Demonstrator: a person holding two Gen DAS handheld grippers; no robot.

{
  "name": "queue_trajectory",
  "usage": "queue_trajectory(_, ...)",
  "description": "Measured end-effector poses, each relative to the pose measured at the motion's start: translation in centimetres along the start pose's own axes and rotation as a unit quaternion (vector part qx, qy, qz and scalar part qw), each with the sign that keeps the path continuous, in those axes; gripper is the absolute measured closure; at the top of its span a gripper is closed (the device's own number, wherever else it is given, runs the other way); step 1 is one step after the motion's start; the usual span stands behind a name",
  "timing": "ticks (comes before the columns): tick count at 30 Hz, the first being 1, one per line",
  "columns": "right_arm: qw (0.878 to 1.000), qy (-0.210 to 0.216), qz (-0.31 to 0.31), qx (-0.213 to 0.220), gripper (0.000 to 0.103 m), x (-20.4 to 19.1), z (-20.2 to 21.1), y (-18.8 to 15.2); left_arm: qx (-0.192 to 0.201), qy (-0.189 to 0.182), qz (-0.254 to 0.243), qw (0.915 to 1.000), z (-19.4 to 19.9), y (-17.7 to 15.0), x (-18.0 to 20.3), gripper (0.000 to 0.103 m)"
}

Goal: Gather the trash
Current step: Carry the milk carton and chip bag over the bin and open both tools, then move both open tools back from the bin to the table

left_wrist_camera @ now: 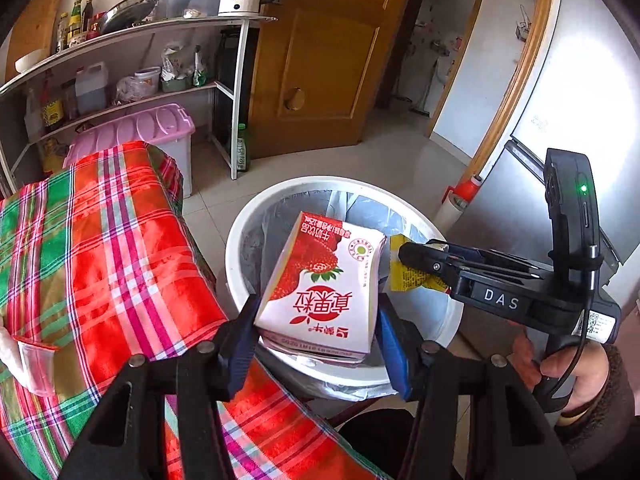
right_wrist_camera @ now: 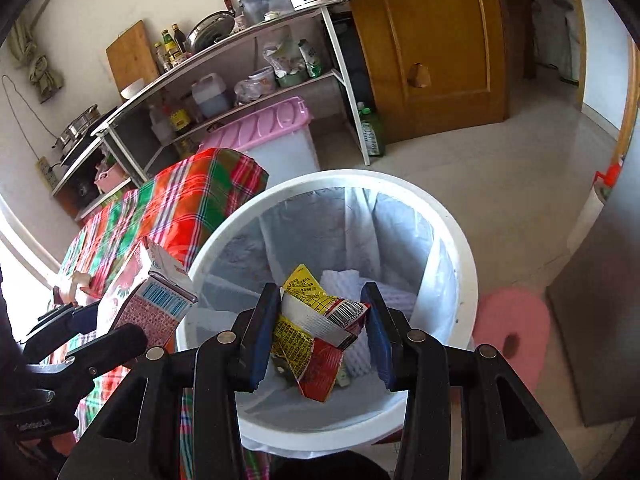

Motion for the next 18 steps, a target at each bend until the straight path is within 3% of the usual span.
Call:
queue_trajectory(6, 1.000, -0.023, -0.002, -0.015, 0.059, 2.0, -1.5, 0.1, -0.013, -0.006, 0.004, 0.9999, -2.2, 0.2, 0.8, 0.046)
queue_trajectory(13, 0.999, -0.018, -0.003, -0.029, 0.059, 2.9, -2.7, 0.1, -0.025, 0.002, 0.006, 0.9997, -3.6, 0.0, 0.9, 0.045)
queue_trajectory(18, 0.999, -0.015, -0.010, -0.029, 0.048, 3.0, -2.8, 0.0, -0.023, -0.001, 0.012, 0.9997, -3.5, 0.2, 0.6, 0.040)
Point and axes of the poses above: each gripper's, at about its wrist camera, not at the fingertips, and z roughly against the way its jaws point, x to its right, y to its top, the point moved 7 cm from there along -z, roughly the way its jaws point, and after that the axes turned 2 degrees about y, right-handed, at the moved point
